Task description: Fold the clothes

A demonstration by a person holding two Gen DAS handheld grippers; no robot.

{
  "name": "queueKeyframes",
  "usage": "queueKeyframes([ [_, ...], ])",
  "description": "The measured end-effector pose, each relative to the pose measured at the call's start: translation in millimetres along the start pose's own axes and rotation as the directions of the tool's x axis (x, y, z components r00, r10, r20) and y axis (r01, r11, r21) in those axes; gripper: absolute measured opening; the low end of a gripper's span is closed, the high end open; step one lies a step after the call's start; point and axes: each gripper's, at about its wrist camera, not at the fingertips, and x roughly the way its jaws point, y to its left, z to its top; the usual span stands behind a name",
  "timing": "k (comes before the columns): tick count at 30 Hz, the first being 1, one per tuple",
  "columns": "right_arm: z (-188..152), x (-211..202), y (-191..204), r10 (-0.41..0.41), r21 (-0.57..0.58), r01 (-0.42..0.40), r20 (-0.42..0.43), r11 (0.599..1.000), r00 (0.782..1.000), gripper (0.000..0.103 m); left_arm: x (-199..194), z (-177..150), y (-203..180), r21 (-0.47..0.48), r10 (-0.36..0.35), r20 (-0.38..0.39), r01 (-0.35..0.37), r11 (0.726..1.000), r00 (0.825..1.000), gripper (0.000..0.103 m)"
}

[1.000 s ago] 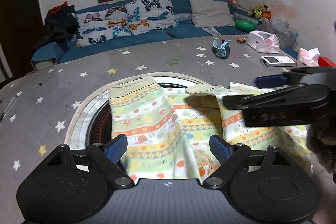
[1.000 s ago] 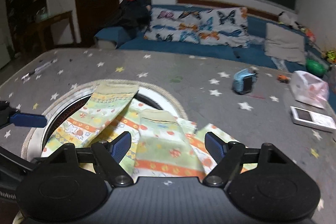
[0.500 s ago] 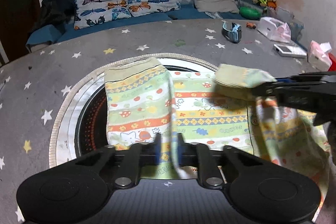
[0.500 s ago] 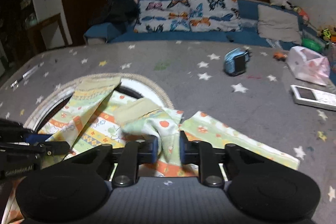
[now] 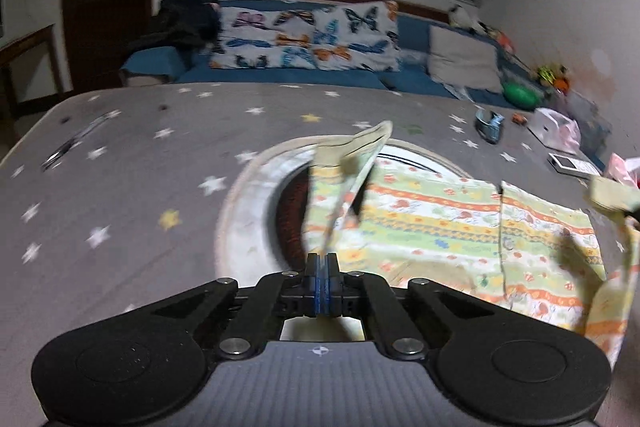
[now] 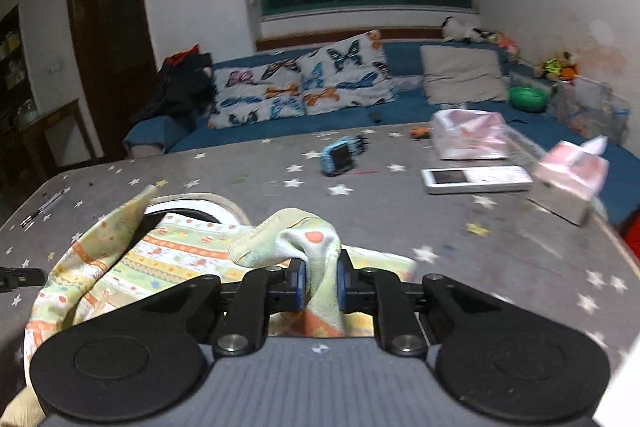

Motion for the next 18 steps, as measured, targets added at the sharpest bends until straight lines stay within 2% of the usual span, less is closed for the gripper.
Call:
queueKeyframes([
  [4,-18,-26,-20,-0.036,0.045,0.035,0.011,0.998,0.999,0.013,-21,-17,20,-0.044,0.031,0.005,-0.031,0.999,1.000,0.000],
  [7,-32,-41,-33,-0.075,0.078,0.074,0.013,0.994,0.997,0.013,-30,-22,26,-0.068,0.017,0.000,-0.017,0.998,1.000,0.000],
  [10,-46,-53,-43,-0.105,0.112,0.104,-0.001,0.988,0.995,0.013,-36,-16,20,-0.048,-0.011,0.016,0.012,0.999,1.000,0.001],
  [13,-65,-61,-56,-0.149,0.139,0.153,-0.038,0.978,0.988,0.013,-34,-3,1,0.013,-0.032,0.035,0.032,0.999,0.999,0.006],
  [15,-76,-64,-64,-0.173,0.157,0.182,-0.066,0.971,0.983,0.013,-28,6,-14,0.053,-0.043,0.039,0.041,0.998,0.998,0.015],
  [17,-84,-68,-70,-0.189,0.172,0.201,-0.084,0.964,0.978,0.014,-18,14,-29,0.095,-0.058,0.036,0.054,0.994,0.998,0.028],
  [18,-87,-69,-73,-0.196,0.179,0.210,-0.091,0.961,0.976,0.014,-10,16,-36,0.120,-0.052,0.030,0.048,0.992,0.998,0.038],
])
